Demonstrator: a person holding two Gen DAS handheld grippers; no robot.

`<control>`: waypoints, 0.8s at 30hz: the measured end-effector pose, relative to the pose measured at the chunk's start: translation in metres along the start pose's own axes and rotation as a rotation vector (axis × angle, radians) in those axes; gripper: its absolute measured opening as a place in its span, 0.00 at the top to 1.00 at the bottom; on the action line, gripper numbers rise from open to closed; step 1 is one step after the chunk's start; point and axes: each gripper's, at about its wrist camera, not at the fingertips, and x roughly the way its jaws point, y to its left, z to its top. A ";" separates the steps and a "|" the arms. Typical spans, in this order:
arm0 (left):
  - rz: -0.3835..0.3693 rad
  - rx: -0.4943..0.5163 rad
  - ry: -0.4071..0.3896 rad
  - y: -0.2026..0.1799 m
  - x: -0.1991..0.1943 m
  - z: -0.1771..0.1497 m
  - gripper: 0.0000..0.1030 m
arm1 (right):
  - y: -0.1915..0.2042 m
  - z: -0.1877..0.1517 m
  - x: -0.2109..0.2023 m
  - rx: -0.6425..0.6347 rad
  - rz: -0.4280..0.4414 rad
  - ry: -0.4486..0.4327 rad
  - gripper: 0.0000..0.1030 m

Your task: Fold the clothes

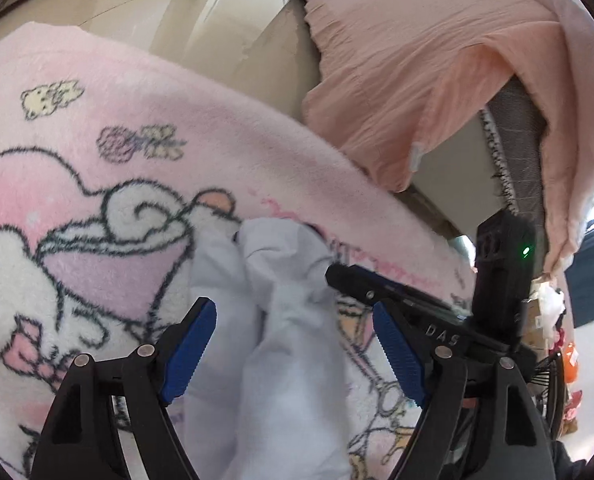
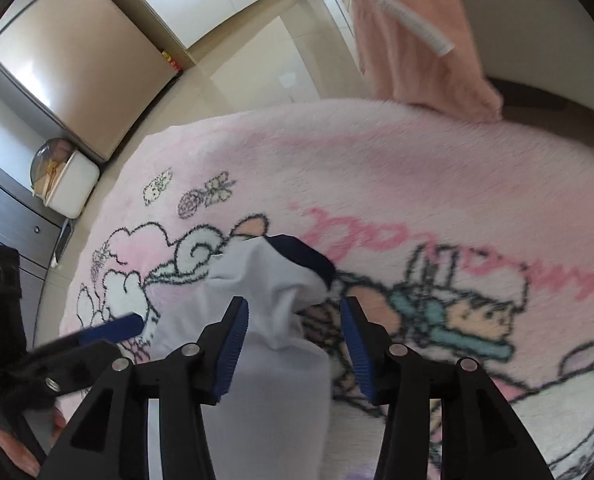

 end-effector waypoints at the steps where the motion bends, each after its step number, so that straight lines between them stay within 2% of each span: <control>1: -0.001 -0.002 0.001 -0.002 0.001 0.002 0.22 | -0.004 -0.001 -0.003 0.008 0.008 -0.005 0.53; 5: 0.012 -0.027 0.019 0.000 0.009 0.008 0.22 | -0.024 -0.002 -0.006 0.095 0.050 -0.008 0.51; 7: -0.051 -0.101 0.041 0.010 0.015 0.010 0.22 | -0.035 -0.004 -0.006 0.151 0.080 -0.010 0.50; 10: -0.166 -0.268 0.053 0.034 0.026 0.010 0.22 | -0.046 -0.007 -0.001 0.215 0.136 0.006 0.50; 11: -0.175 -0.290 0.052 0.038 0.029 0.010 0.22 | -0.048 -0.008 0.002 0.230 0.155 0.010 0.50; 12: -0.178 -0.305 0.051 0.041 0.032 0.010 0.22 | -0.050 -0.009 0.004 0.243 0.174 0.011 0.50; 14: -0.137 -0.279 0.067 0.039 0.038 0.011 0.22 | -0.053 -0.011 0.008 0.267 0.213 0.014 0.50; 16: -0.126 -0.263 0.096 0.035 0.047 0.011 0.22 | -0.054 -0.012 0.013 0.282 0.240 0.007 0.50; 18: -0.126 -0.254 0.119 0.032 0.054 0.010 0.22 | -0.053 -0.011 0.017 0.277 0.232 -0.005 0.50; 21: -0.083 -0.255 0.107 0.029 0.060 0.009 0.25 | -0.054 -0.012 0.024 0.280 0.235 -0.009 0.50; 22: -0.073 -0.257 0.101 0.028 0.062 0.009 0.37 | -0.054 -0.013 0.026 0.283 0.244 -0.011 0.50; 23: -0.063 -0.260 0.096 0.028 0.064 0.009 0.57 | -0.054 -0.013 0.027 0.286 0.255 -0.015 0.50; 24: -0.041 -0.264 0.097 0.029 0.066 0.008 0.65 | -0.054 -0.013 0.028 0.288 0.267 -0.021 0.50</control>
